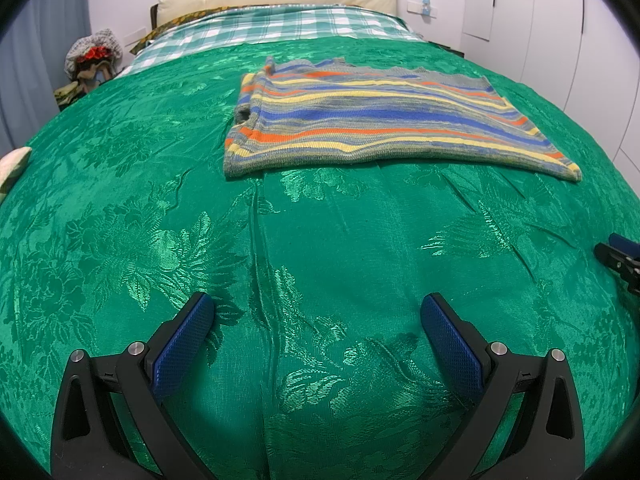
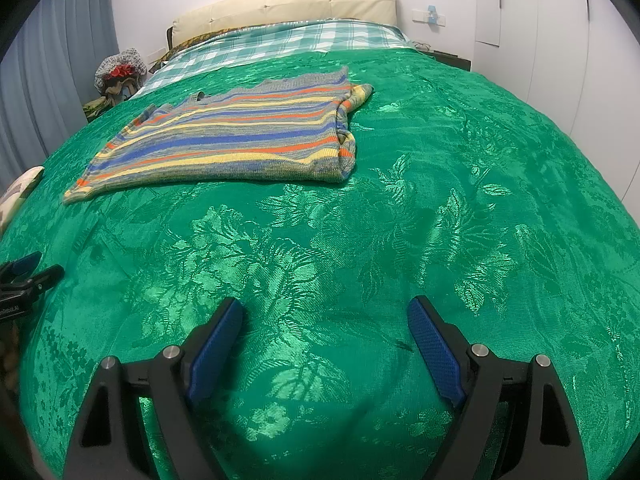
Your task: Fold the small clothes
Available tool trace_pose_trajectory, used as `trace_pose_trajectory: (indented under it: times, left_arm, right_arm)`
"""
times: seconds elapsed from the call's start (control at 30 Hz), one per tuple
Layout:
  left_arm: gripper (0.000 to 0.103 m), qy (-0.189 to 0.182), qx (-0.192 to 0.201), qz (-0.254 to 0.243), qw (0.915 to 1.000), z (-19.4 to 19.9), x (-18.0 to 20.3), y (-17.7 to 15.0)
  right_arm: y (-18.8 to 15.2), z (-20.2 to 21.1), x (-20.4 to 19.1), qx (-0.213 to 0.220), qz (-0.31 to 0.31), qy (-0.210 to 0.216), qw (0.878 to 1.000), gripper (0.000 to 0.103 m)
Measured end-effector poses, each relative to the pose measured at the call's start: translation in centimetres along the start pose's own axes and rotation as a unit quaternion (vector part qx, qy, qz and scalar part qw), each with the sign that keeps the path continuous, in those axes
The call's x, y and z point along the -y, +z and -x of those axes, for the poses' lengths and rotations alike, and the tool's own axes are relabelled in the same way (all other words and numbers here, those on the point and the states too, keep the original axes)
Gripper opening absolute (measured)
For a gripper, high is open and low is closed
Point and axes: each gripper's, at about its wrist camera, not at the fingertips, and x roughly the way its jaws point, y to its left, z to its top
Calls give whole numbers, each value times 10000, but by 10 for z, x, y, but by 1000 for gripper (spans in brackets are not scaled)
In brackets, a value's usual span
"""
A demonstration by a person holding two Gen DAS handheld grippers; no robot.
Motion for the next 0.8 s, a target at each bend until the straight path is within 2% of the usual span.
trace_pose_trajectory:
  times: [0.8]
  left_arm:
    - [102, -3, 1, 0, 10000, 0, 0, 0]
  right_arm:
    - [2, -3, 2, 33, 18, 36, 10000, 86]
